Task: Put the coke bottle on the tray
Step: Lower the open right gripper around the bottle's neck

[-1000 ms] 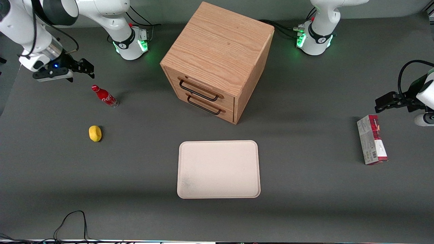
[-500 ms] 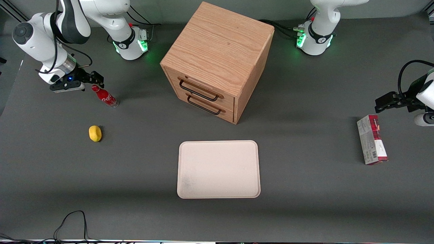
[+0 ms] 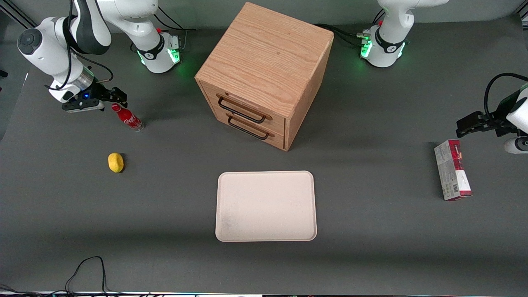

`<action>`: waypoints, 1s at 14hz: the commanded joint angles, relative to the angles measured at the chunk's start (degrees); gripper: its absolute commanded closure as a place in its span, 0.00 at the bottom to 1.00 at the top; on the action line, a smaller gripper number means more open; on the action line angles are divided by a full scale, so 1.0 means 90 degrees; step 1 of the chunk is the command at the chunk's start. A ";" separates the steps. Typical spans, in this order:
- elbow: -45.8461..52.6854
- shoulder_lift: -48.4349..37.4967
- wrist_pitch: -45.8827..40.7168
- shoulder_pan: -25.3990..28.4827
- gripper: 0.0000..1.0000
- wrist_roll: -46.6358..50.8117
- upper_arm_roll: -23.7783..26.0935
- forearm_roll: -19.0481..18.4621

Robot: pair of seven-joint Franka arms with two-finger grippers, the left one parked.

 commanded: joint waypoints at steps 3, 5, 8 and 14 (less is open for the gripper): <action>-0.0206 0.0289 0.0468 0.0050 0.00 -0.0125 -0.0096 -0.0096; -0.0255 0.0221 0.0429 0.0050 0.00 -0.0125 -0.0096 -0.0106; -0.0304 0.0161 0.0380 0.0050 0.00 -0.0125 -0.0096 -0.0096; -0.0265 0.0142 0.0156 0.0050 0.79 -0.0125 -0.0096 -0.0096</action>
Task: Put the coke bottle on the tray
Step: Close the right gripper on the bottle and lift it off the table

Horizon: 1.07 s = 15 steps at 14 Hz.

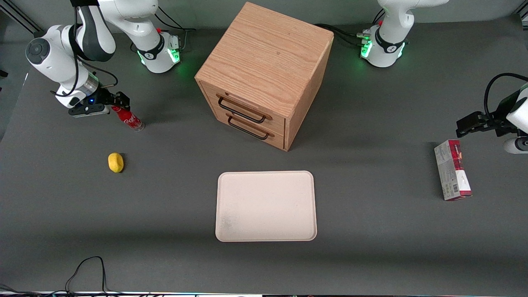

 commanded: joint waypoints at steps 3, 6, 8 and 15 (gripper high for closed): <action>-0.0210 -0.0257 -0.0085 0.0049 0.97 -0.0116 -0.0095 -0.0088; -0.0074 -0.0257 -0.0240 0.0049 1.00 -0.0116 -0.0085 -0.0088; 0.0345 -0.0325 -0.0756 0.0059 1.00 -0.0116 -0.0056 -0.0088; 0.3407 -0.0551 -0.3849 0.0069 1.00 -0.0038 0.0421 -0.0029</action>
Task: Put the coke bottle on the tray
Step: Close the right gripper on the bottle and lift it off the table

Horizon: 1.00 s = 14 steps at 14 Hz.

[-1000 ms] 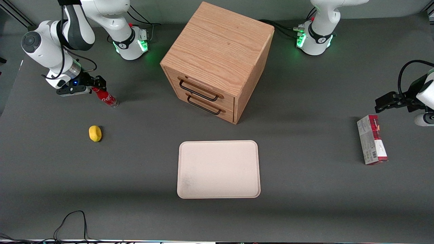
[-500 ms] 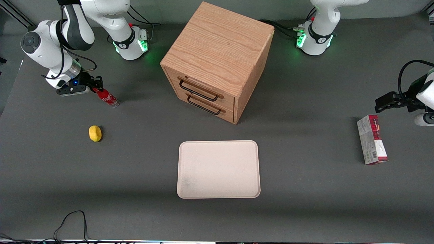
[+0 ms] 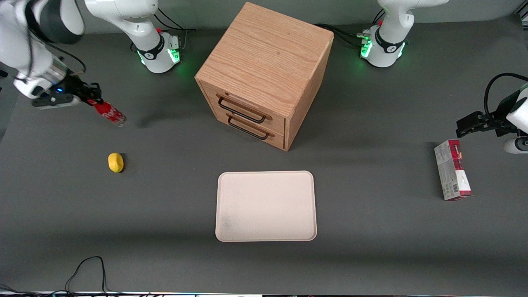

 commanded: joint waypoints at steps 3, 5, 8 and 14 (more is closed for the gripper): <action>0.2954 0.0537 -0.2269 0.0140 1.00 -0.0075 0.0332 0.0059; 0.3766 0.0821 -0.2807 0.0189 1.00 -0.0075 0.0332 0.0089; 0.4316 0.1183 -0.3083 0.0199 1.00 -0.0075 0.0342 0.0147; 0.6402 0.3377 -0.3064 0.0656 1.00 0.0022 0.0547 0.0704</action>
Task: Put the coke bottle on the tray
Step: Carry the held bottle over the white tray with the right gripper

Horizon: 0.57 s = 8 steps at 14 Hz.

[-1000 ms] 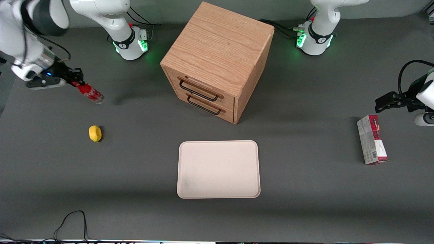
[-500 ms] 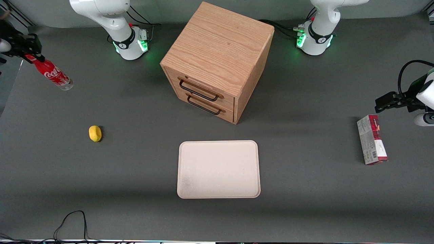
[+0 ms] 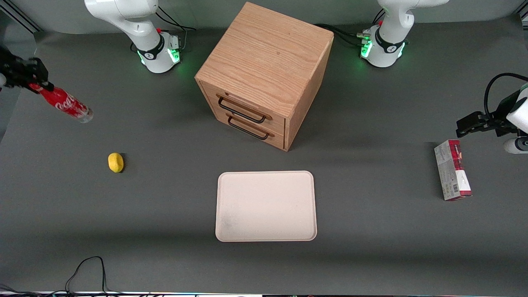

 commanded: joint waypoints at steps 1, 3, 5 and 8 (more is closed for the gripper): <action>0.1885 0.1564 -0.0239 0.0509 1.00 0.0080 0.0066 0.0131; 0.2726 0.2326 -0.0258 0.0841 1.00 0.0265 0.0066 0.0131; 0.3448 0.2991 -0.0258 0.1154 1.00 0.0635 0.0104 0.0248; 0.4718 0.4064 -0.0346 0.1623 1.00 0.1056 0.0222 0.0199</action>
